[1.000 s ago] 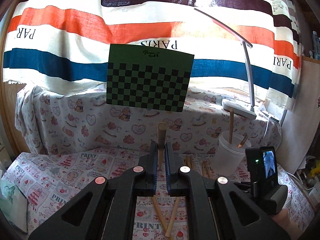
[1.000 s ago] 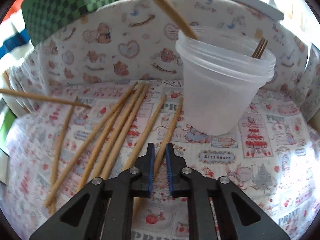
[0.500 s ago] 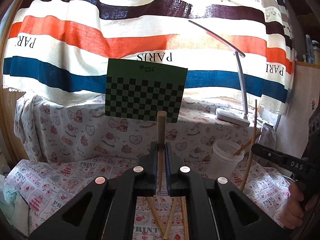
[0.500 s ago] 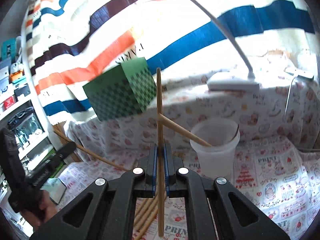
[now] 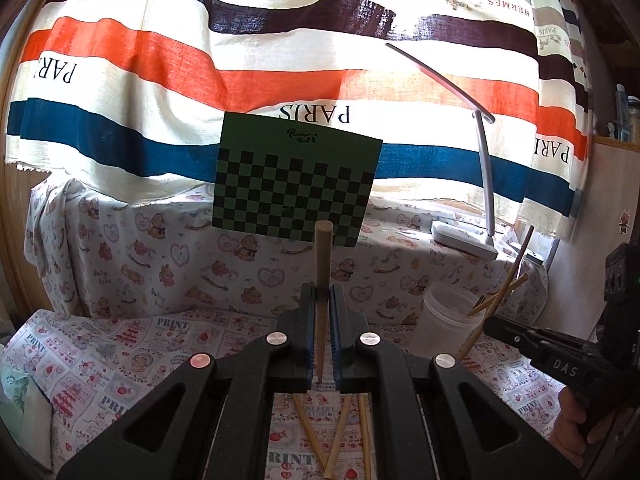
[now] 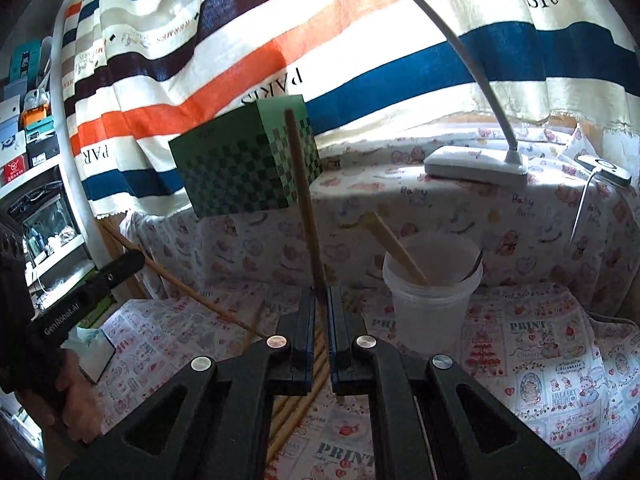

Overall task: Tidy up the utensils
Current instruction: 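Carry both held chopsticks upright over the clear cup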

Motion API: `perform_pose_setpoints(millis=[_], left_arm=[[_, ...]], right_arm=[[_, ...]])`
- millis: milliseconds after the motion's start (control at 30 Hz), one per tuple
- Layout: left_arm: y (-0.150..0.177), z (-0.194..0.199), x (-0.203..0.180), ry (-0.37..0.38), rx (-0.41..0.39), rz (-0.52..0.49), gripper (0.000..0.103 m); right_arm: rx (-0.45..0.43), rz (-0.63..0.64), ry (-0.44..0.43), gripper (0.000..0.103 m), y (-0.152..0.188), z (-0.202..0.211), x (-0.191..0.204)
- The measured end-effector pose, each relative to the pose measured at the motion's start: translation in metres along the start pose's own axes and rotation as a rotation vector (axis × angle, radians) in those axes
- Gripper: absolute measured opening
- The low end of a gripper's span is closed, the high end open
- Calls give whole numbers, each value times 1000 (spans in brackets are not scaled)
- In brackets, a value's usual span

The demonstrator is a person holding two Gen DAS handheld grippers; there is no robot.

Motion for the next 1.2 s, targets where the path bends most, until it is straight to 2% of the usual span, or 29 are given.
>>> perform_pose_setpoints(millis=[133, 400, 467, 600, 667, 733, 867, 1100, 1200], left_arm=[[0, 1, -2, -4, 0, -13, 6], [-5, 7, -2, 10, -23, -8, 6], [-5, 6, 1, -3, -21, -5, 6], [-5, 6, 2, 4, -21, 4, 6], [-5, 5, 3, 7, -22, 12, 6], [-5, 5, 4, 15, -23, 24, 6], [-5, 6, 4, 15, -25, 24, 6], [-5, 5, 3, 5, -27, 15, 6], [-5, 5, 6, 0, -30, 29, 6]], right_arm=[[31, -10, -3, 7, 6, -9, -3], [-55, -2, -30, 3, -5, 10, 2], [-35, 21, 18, 3, -4, 8, 0], [9, -57, 13, 3, -4, -2, -18], [62, -126, 8, 8, -1, -10, -31], [99, -188, -13, 19, 2, -17, -41], [163, -255, -38, 19, 10, -30, -51], [146, -302, -2, 19, 20, -54, -64], [149, -316, -21, 19, 23, -65, -62]])
Point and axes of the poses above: each gripper's, at about its wrist camera, not at the fingertips, and z roughly against the way its jaws point, x to its left, y to its underside, the point moved 9 cm from there along -z, roughly the way its jaws point, and after that the axes turned 8 degrees about y, right-handed, at the moved point
